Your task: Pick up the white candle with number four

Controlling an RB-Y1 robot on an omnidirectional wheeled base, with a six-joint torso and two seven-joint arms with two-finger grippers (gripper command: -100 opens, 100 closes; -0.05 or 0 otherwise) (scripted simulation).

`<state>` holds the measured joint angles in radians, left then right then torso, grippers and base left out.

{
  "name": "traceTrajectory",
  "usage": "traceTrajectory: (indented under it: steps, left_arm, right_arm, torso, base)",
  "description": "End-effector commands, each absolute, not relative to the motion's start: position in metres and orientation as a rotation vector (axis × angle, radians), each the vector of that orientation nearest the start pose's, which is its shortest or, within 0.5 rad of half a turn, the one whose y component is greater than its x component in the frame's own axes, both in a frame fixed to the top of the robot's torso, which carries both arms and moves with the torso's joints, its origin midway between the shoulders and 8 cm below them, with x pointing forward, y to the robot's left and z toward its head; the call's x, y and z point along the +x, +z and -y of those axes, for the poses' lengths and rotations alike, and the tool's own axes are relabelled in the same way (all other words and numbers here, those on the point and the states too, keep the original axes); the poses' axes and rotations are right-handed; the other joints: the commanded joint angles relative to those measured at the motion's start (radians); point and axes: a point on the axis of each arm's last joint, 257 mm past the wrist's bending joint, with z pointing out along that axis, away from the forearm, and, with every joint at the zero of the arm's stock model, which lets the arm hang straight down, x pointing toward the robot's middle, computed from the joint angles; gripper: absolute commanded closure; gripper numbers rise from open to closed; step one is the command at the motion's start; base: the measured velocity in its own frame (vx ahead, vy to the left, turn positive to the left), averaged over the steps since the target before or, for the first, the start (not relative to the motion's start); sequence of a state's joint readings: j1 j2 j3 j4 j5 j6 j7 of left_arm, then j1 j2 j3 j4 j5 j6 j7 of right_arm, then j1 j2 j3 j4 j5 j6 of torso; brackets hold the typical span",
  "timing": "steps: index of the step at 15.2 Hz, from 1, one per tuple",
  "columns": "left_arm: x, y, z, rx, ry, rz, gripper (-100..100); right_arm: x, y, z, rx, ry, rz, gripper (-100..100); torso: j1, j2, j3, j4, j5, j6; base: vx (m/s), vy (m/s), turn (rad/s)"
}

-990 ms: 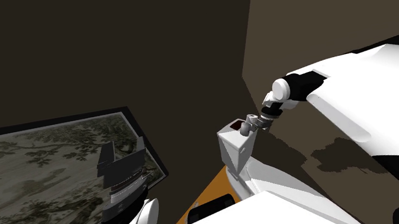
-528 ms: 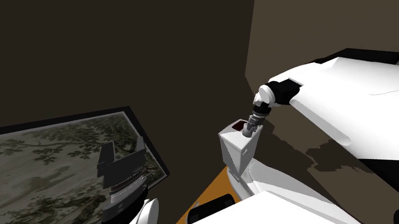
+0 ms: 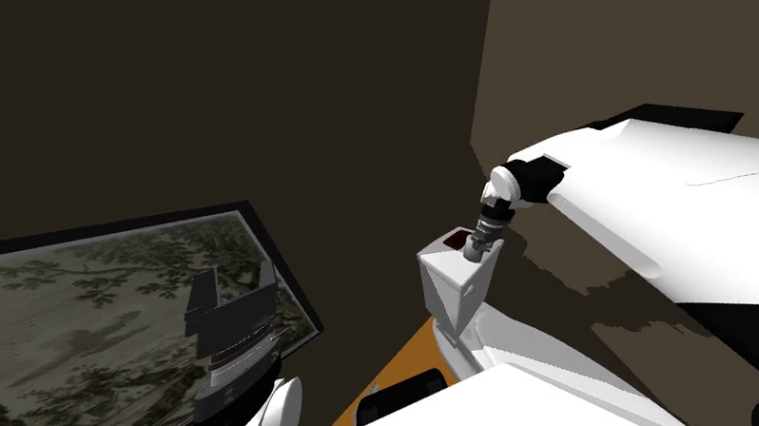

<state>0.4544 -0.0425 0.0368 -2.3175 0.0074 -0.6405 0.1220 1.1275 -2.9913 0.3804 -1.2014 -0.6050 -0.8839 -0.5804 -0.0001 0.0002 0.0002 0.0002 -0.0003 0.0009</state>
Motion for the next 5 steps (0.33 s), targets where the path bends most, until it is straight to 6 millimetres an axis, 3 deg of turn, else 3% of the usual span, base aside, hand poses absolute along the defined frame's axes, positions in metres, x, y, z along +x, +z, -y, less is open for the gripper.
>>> traceTrajectory:
  steps: [1, 2, 4, 5]
  left_arm:
    - [0.308, 0.078, -0.284, -0.540, -1.443, -0.392, 0]
    - [0.308, 0.078, -0.284, -0.540, -1.443, -0.392, 0]
    - [0.308, 0.078, -0.284, -0.540, -1.443, -0.392, 0]
    - [0.308, 0.078, -0.284, -0.540, -1.443, -0.392, 0]
  right_arm:
    - [0.416, -0.161, 0.527, 0.010, -0.114, -2.985, 100]
    - [0.416, -0.161, 0.527, 0.010, -0.114, -2.985, 100]
    - [0.418, -0.143, 0.525, -0.005, -0.116, -2.985, 100]
    - [0.418, -0.150, 0.527, -0.001, -0.118, -2.984, 100]
  torso:
    - [0.000, 0.000, 0.000, 0.000, 0.000, 0.000]
    - [0.000, 0.000, 0.000, 0.000, 0.000, 0.000]
    - [0.000, 0.000, 0.000, 0.001, 0.001, 0.001]
    - [0.001, 0.001, 0.001, 0.001, 0.001, 0.001]
  base:
    - [0.000, 0.000, 0.000]
    - [0.000, 0.000, 0.000]
    - [0.001, 0.011, -0.085]
    - [0.003, 0.009, -0.043]
